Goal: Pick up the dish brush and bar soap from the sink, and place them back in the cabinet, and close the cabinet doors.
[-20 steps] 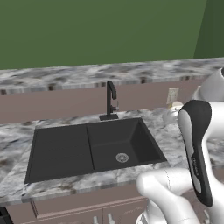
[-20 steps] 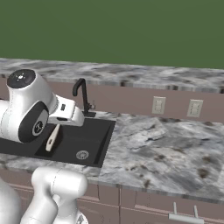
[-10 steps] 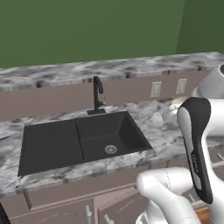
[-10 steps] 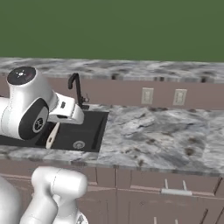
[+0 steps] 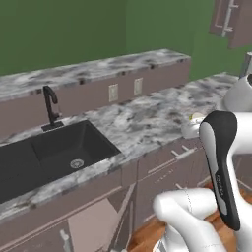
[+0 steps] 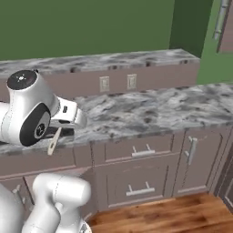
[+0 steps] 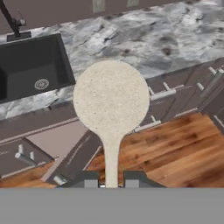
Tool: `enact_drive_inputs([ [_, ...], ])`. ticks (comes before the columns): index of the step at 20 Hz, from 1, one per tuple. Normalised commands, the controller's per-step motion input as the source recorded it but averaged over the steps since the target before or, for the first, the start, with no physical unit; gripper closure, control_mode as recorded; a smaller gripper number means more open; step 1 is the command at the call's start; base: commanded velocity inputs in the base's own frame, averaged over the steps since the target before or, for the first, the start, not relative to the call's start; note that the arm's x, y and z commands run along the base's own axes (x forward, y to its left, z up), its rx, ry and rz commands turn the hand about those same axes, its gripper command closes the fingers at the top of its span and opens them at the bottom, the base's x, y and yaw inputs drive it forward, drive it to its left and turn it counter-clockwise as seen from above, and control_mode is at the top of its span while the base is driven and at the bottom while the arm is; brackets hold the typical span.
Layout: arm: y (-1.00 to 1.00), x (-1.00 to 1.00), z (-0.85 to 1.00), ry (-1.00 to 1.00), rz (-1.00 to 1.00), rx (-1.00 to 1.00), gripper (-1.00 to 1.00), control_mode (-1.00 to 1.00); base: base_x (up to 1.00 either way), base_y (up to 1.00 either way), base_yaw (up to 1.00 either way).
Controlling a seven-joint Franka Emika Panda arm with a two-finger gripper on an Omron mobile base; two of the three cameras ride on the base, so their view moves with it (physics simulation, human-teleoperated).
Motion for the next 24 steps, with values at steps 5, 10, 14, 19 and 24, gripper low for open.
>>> enact_drive_inputs([
  [5,0.0,0.0,0.0,0.0,0.0,0.0,1.0,1.0,-0.02,-0.36,-0.76],
  [10,0.0,0.0,0.0,0.0,0.0,0.0,1.0,1.0,-0.06,-0.38,-0.71],
  [14,0.0,0.0,0.0,0.0,0.0,0.0,1.0,1.0,-0.08,-0.46,-0.64],
  [19,0.0,0.0,0.0,0.0,0.0,0.0,1.0,1.0,-0.08,-0.52,-0.6],
  [24,0.0,0.0,0.0,0.0,0.0,0.0,1.0,1.0,-0.1,-0.64,-0.53],
])
